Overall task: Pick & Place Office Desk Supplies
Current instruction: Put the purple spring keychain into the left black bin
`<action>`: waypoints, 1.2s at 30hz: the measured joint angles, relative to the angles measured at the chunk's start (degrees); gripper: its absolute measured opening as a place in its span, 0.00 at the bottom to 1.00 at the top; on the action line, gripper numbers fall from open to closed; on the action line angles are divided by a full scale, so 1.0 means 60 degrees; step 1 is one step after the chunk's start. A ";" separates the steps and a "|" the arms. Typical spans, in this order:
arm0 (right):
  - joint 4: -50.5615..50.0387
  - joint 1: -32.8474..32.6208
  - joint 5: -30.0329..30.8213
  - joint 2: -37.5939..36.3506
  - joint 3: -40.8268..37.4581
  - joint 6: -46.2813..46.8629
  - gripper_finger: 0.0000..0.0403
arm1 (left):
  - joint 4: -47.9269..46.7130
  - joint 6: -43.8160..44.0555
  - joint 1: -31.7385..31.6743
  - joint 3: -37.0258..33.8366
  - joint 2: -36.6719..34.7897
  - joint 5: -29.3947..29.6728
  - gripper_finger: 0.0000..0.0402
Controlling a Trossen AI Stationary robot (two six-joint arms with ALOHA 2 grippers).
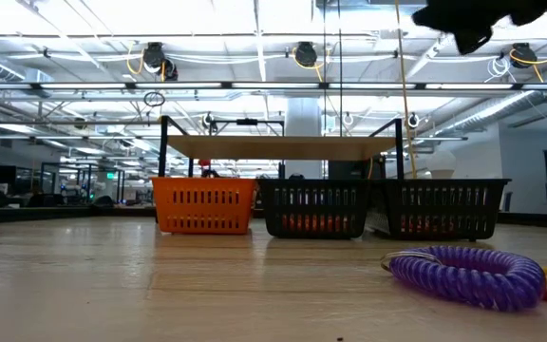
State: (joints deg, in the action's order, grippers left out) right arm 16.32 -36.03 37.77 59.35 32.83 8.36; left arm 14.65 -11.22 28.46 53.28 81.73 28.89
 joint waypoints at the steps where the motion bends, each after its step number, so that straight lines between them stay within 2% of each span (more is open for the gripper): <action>1: -0.0004 -0.0194 0.0082 0.0000 -0.0001 0.0007 0.32 | -0.0022 0.0097 0.0315 0.0000 0.0000 0.0403 0.59; 4: -0.0004 -0.0812 0.0664 0.0000 -0.0001 -0.0007 0.31 | -0.0079 0.0703 0.1042 0.0000 0.0000 0.1152 0.59; 8: 0.0004 -0.1580 0.1621 0.0030 -0.0001 -0.0007 0.31 | -0.0047 0.1826 0.1695 0.0051 0.0179 0.1674 0.59; 11: 0.0047 -0.2056 0.2311 0.0177 -0.0001 0.0118 0.31 | -0.0119 0.2335 0.2012 0.0352 0.0850 0.1725 0.59; 15: 0.0258 -0.2463 0.2956 0.0532 -0.0001 0.0268 0.31 | -0.0566 0.2482 0.2166 0.1538 0.2303 0.1640 0.59; 20: 0.0669 -0.2703 0.2976 0.0930 0.0002 0.0248 0.31 | -0.1543 0.2945 0.1965 0.3316 0.4013 0.0623 0.59; 23: 0.0671 -0.2704 0.2983 0.1084 0.0000 0.0248 0.31 | -0.1877 0.3307 0.1631 0.3904 0.4614 -0.0057 0.59; 30: 0.0761 -0.2704 0.2985 0.1397 0.0002 0.0869 0.31 | -0.2411 0.4755 0.0487 0.4104 0.5402 -0.2231 0.59; 36: 0.0988 -0.2688 0.3006 0.1815 0.0002 0.1173 0.31 | -0.2712 0.4639 -0.0143 0.4105 0.6070 -0.3610 0.59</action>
State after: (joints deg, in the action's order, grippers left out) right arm 22.25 -52.15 55.81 70.24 32.84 15.40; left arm -1.62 16.61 27.61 77.91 118.15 7.23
